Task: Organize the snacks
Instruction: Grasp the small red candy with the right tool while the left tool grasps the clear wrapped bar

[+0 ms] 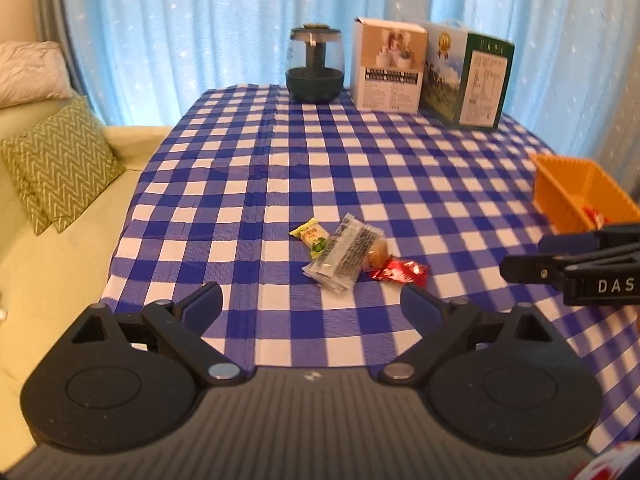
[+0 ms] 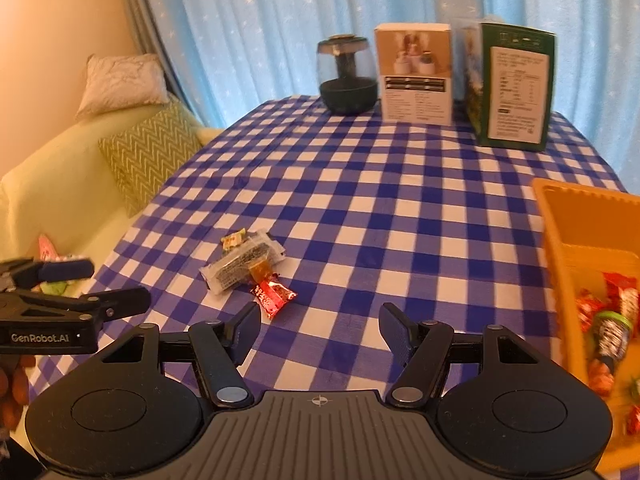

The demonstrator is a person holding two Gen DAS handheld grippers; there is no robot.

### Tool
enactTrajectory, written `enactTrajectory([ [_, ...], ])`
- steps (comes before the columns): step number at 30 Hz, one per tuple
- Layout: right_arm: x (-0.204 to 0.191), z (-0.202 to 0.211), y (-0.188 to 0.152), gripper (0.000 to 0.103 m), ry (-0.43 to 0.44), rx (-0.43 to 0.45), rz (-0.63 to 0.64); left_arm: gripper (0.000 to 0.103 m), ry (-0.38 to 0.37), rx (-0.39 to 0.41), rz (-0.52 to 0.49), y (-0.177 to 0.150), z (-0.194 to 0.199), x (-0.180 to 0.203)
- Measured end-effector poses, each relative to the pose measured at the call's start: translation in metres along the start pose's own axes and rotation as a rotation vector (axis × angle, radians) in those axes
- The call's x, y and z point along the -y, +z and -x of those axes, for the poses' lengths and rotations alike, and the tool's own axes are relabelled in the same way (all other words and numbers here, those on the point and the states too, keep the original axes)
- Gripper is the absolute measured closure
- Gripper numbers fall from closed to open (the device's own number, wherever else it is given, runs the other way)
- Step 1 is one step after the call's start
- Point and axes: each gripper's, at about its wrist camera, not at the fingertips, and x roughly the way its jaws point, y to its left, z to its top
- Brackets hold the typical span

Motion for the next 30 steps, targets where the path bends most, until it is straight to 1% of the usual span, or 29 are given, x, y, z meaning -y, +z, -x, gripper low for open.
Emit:
enactTrajectory([
  [4, -0.004, -0.021, 0.002, 0.037, 0.018, -0.003, 0.043, 0.013, -0.031, -0.013, -0.04, 0.001, -0.021, -0.009],
  [9, -0.01, -0.047, 0.004, 0.038, 0.053, -0.005, 0.097, 0.019, -0.073, -0.023, -0.063, 0.002, -0.043, -0.018],
  [11, -0.012, -0.057, 0.005, 0.041, 0.062, -0.014, 0.123, 0.021, -0.088, -0.025, -0.079, 0.002, -0.049, -0.019],
  [13, -0.014, -0.067, 0.005, 0.051, 0.08, -0.023, 0.143, 0.022, -0.09, -0.023, -0.09, 0.002, -0.053, -0.021],
  [16, -0.018, -0.079, 0.006, 0.053, 0.091, -0.026, 0.186, 0.023, -0.101, -0.026, -0.099, 0.004, -0.06, -0.023],
  [17, -0.02, -0.083, 0.006, 0.054, 0.096, -0.03, 0.202, 0.025, -0.109, -0.028, -0.097, 0.004, -0.062, -0.024],
  [20, -0.027, -0.092, 0.005, 0.055, 0.106, -0.036, 0.269, 0.026, -0.14, -0.03, -0.091, 0.006, -0.066, -0.026],
  [25, -0.037, -0.107, 0.002, 0.062, 0.104, -0.059, 0.377, 0.026, -0.16, -0.037, -0.114, 0.005, -0.07, -0.025],
  [27, -0.038, -0.114, 0.001, 0.065, 0.111, -0.079, 0.392, 0.026, -0.162, -0.047, -0.127, 0.004, -0.073, -0.024],
  [29, -0.037, -0.117, 0.001, 0.068, 0.114, -0.082, 0.379, 0.026, -0.161, -0.052, -0.143, 0.002, -0.075, -0.022],
  [30, -0.035, -0.117, 0.001, 0.073, 0.117, -0.084, 0.365, 0.026, -0.161, -0.052, -0.149, 0.002, -0.076, -0.021],
])
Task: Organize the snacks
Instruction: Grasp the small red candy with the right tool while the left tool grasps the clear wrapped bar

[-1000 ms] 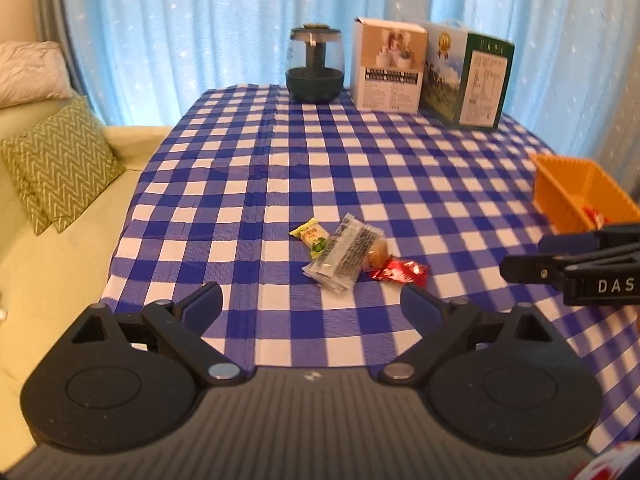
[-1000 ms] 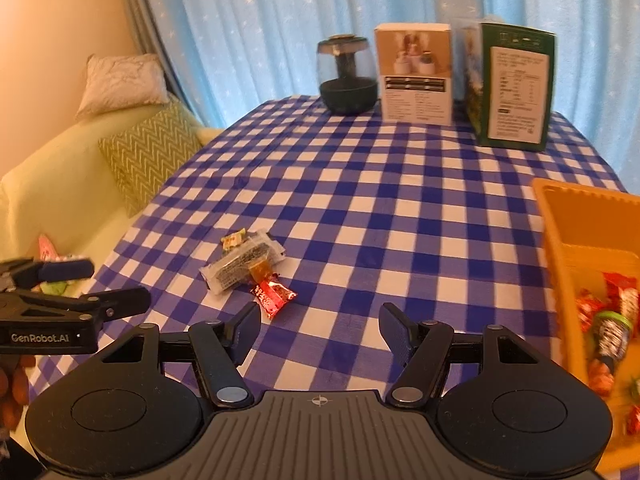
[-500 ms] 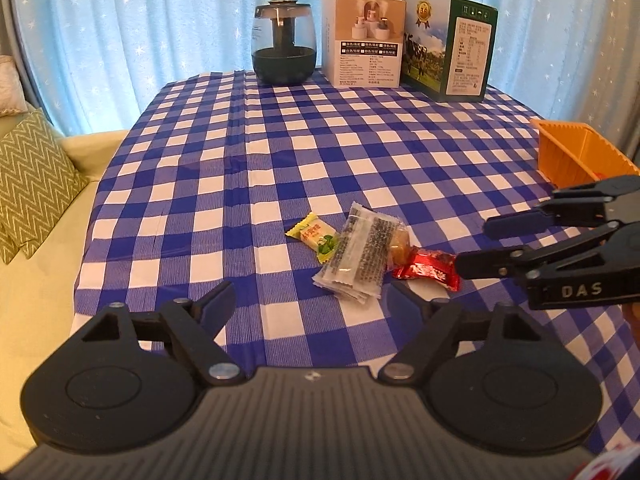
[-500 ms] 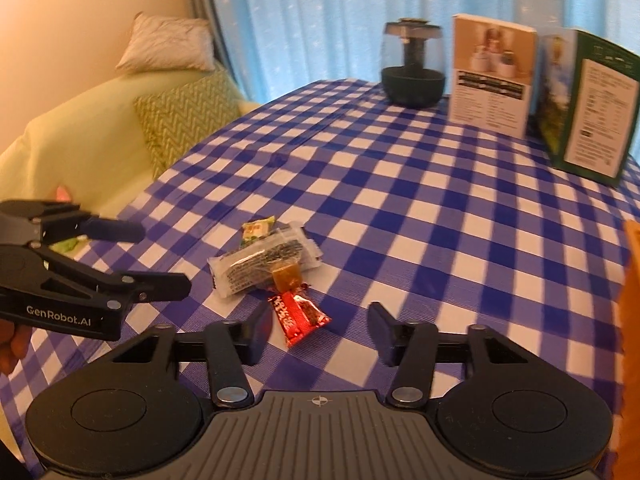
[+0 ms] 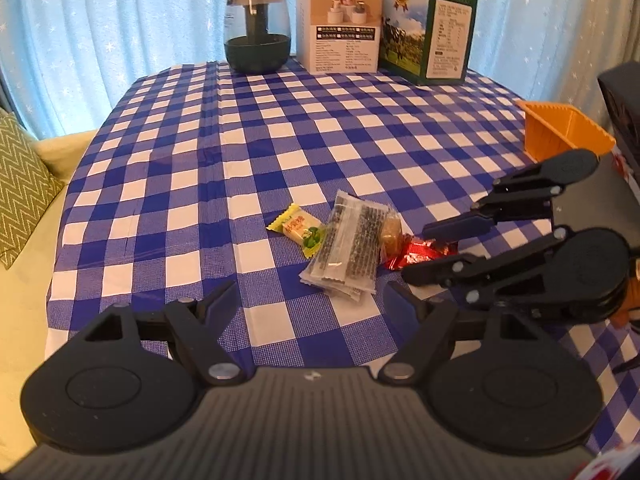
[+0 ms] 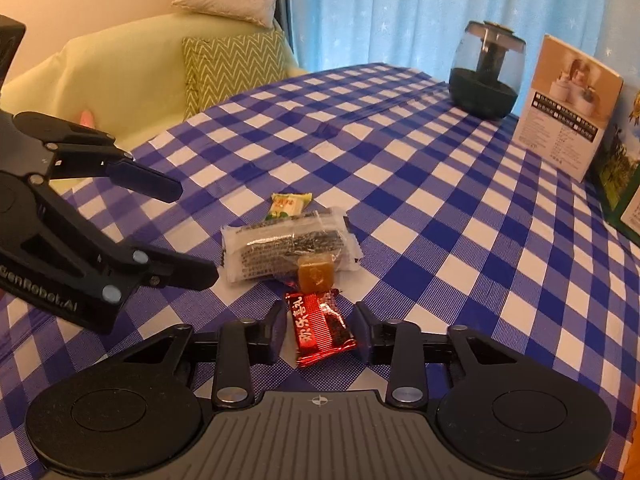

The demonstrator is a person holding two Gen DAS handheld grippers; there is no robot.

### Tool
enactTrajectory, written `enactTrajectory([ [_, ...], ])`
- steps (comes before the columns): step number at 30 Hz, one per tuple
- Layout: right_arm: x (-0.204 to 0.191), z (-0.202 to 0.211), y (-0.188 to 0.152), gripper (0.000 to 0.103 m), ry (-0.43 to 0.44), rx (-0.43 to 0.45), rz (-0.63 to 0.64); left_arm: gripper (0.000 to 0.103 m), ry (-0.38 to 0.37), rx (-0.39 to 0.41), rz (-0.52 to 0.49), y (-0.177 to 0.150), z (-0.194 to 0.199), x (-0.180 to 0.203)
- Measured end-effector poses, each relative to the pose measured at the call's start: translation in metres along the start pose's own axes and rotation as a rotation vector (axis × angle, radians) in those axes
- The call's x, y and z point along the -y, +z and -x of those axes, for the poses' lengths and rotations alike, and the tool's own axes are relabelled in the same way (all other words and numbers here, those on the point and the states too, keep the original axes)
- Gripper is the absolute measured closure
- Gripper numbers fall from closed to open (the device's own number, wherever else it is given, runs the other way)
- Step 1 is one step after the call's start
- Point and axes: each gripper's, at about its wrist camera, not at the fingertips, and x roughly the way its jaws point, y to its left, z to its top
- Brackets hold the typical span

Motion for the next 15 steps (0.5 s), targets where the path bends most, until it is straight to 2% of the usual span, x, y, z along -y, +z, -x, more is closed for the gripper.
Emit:
enactTrajectory([
  [4, 0.004, 0.008, -0.003, 0.077, -0.006, 0.015, -0.056, 0.027, -0.006, 0.01, -0.011, 0.002, -0.006, 0.002],
  [15, 0.034, 0.048, -0.027, 0.077, -0.089, 0.047, -0.252, 0.044, -0.002, 0.024, -0.09, 0.013, -0.03, 0.021],
])
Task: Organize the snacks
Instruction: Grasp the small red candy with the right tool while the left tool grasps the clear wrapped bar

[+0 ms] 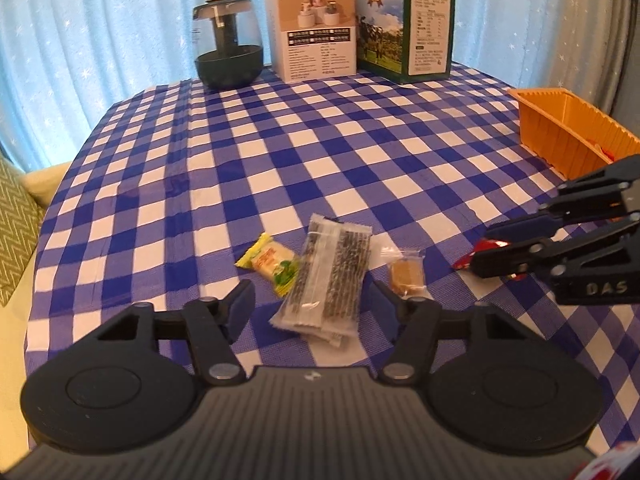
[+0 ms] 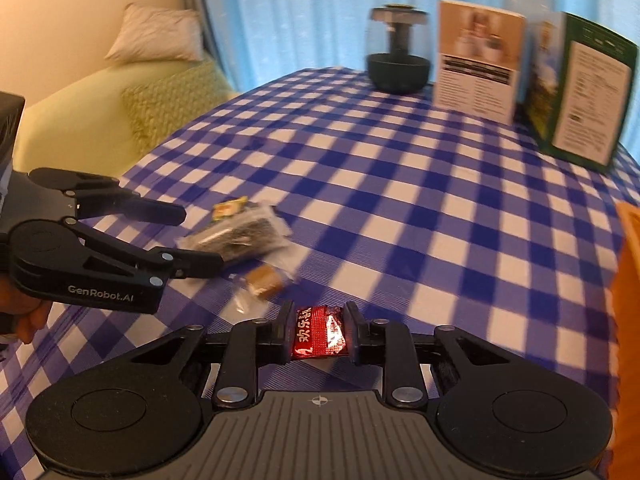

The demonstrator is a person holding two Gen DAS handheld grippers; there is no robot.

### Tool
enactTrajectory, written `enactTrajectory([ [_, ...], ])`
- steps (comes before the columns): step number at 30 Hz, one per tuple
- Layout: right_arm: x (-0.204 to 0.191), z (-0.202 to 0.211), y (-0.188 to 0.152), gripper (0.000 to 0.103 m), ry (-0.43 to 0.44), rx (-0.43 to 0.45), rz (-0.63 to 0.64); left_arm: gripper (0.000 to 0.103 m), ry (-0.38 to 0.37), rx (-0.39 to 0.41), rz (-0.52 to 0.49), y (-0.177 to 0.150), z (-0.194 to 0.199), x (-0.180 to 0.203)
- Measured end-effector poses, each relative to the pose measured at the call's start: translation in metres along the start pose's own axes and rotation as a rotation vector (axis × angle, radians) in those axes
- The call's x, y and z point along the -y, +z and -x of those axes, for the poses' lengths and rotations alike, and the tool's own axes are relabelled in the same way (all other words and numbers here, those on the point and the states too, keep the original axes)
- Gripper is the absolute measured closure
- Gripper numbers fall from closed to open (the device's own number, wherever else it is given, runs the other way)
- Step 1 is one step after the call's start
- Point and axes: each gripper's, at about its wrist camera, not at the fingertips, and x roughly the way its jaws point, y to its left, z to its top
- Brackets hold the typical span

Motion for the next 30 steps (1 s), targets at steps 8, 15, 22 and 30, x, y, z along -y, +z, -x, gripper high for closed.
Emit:
enactTrajectory([
  [8, 0.01, 0.014, -0.008, 0.077, -0.011, 0.004, -0.068, 0.065, 0.021, -0.056, 0.0, -0.001, -0.001, 0.018],
  [15, 0.012, 0.028, -0.021, 0.077, -0.001, -0.006, -0.157, 0.065, 0.065, -0.101, 0.106, -0.02, 0.026, 0.047],
  [22, 0.012, 0.051, -0.04, 0.077, -0.015, -0.002, -0.202, 0.06, 0.095, -0.07, 0.05, -0.037, 0.045, 0.081],
  [30, 0.013, 0.062, -0.053, 0.077, -0.052, 0.008, -0.236, 0.06, 0.087, -0.047, 0.069, -0.025, 0.03, 0.077],
])
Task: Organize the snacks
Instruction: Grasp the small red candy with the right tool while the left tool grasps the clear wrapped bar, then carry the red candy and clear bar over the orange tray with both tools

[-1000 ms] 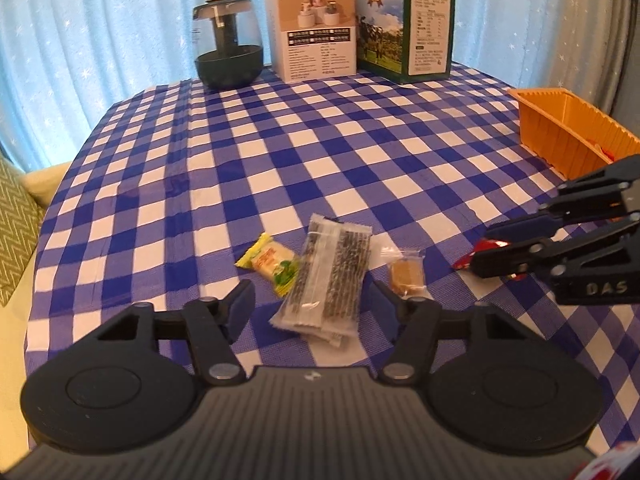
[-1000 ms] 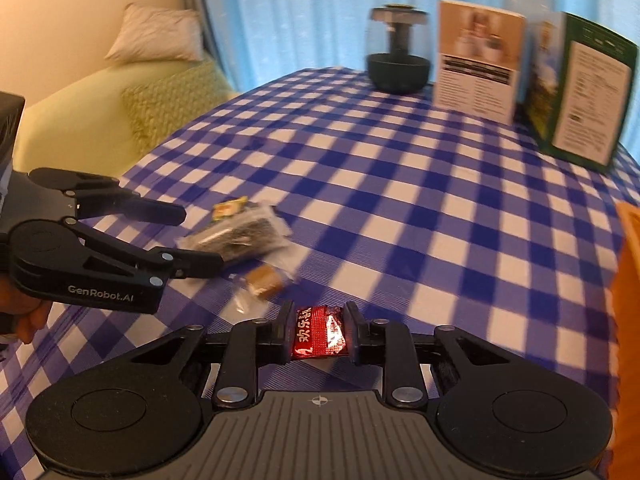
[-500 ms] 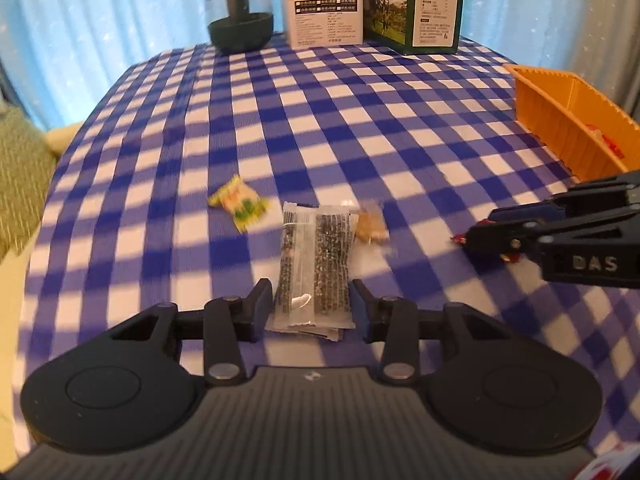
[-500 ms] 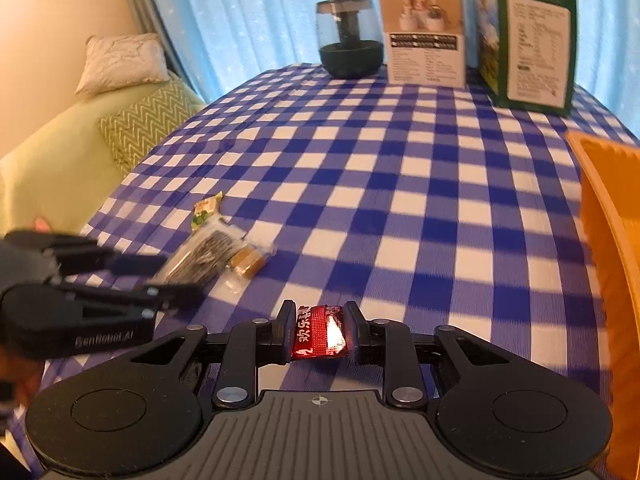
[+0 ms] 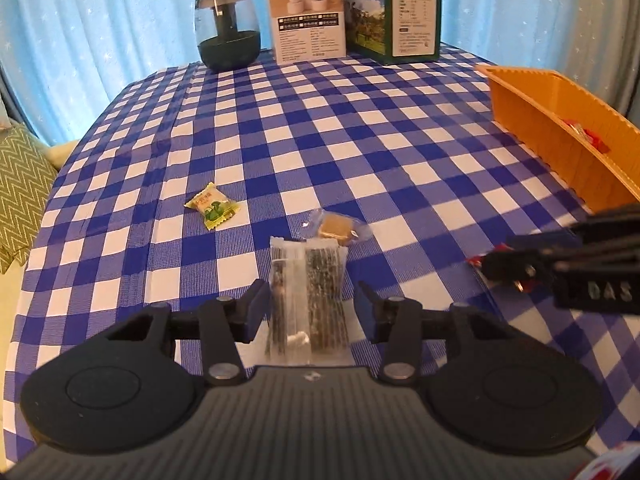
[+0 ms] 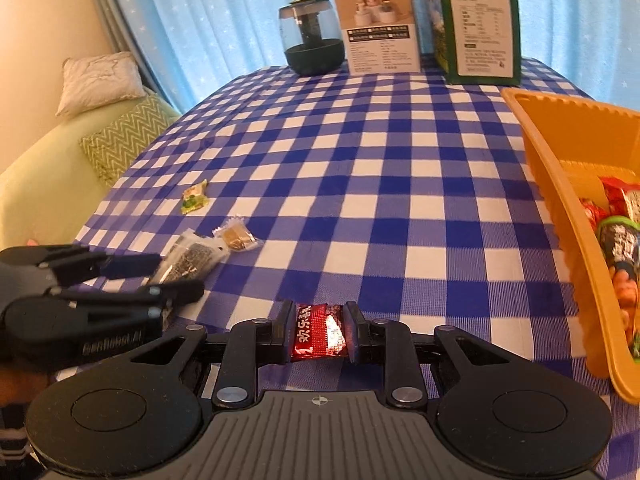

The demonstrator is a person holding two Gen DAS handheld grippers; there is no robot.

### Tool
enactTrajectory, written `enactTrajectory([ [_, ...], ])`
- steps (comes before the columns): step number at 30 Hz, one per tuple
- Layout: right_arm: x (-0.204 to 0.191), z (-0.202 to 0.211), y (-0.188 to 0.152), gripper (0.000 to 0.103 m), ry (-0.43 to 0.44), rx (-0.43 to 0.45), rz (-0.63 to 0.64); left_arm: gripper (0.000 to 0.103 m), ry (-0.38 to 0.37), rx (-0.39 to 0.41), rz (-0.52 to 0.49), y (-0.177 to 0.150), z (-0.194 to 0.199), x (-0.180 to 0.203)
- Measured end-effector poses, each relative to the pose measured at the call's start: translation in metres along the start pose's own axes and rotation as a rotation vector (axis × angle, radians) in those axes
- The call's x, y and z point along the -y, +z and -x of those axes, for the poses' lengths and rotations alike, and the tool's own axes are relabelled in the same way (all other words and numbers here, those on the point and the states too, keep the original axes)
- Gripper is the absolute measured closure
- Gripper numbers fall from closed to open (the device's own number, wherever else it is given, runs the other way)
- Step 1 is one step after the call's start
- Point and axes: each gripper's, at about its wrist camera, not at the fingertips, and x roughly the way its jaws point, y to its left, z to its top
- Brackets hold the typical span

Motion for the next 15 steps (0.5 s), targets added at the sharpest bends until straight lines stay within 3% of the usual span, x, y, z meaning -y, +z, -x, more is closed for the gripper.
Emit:
enactTrajectory([
  [9, 0.0, 0.002, -0.001, 0.077, -0.022, 0.008, -0.006, 0.069, 0.017, -0.028, 0.034, -0.001, -0.002, 0.004],
  [15, 0.001, 0.011, -0.001, 0.077, -0.042, 0.013, -0.025, 0.069, 0.022, -0.026, 0.143, -0.011, 0.013, 0.016],
])
